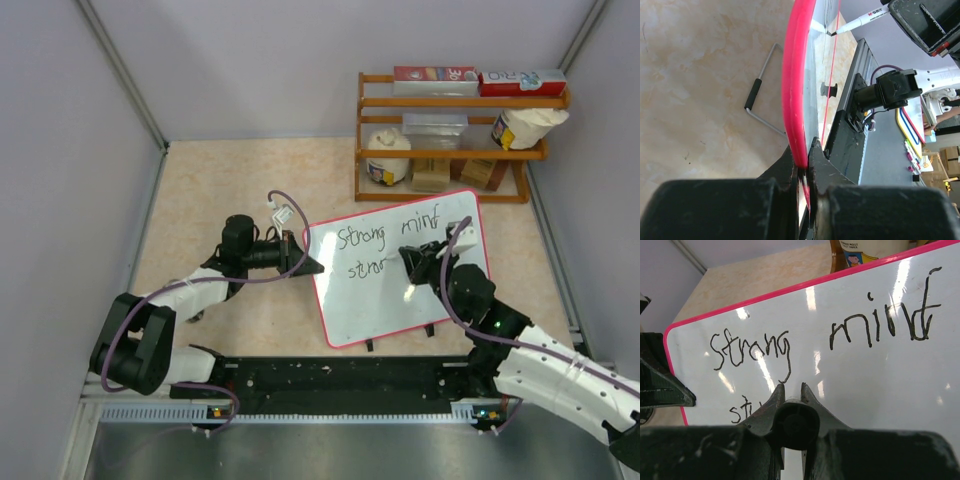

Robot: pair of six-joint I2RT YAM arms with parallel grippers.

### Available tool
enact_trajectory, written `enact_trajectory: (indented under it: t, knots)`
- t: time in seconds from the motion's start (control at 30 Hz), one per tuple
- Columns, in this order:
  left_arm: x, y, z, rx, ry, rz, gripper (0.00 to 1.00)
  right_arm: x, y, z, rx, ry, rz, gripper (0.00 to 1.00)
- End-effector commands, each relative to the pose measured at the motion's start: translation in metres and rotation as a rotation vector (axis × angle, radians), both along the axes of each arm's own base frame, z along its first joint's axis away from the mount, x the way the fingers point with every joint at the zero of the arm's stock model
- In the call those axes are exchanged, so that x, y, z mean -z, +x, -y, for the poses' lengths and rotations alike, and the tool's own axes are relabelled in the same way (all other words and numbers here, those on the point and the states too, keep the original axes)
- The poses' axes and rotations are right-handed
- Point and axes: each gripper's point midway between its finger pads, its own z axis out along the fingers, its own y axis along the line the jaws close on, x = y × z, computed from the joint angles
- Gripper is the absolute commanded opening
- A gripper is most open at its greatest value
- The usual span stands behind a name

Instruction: Write a sentence on the whiteboard

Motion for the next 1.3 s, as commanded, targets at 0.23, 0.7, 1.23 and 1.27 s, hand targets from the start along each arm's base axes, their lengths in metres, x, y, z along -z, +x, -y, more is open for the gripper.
enact_trajectory:
  t: [0.23, 0.7, 1.23, 1.27]
  knots:
    - [0.034, 0.008, -0.01, -0.045, 0.126, 0.121, 0.0, 0.01, -0.001, 0.012, 0.017, -0.048, -0.025, 0.0]
    - [0.036, 0.008, -0.011, -0.046, 0.127, 0.119, 0.0, 0.035, -0.014, 0.013, -0.025, -0.057, -0.081, 0.0]
    - [0.034, 0.009, -0.01, -0.042, 0.123, 0.115, 0.0, -0.037, 0.0, 0.024, 0.054, -0.015, 0.081, 0.0]
    - [0.033, 0.009, -0.009, -0.039, 0.122, 0.116, 0.0, -0.036, 0.001, 0.024, 0.055, -0.021, 0.079, 0.0]
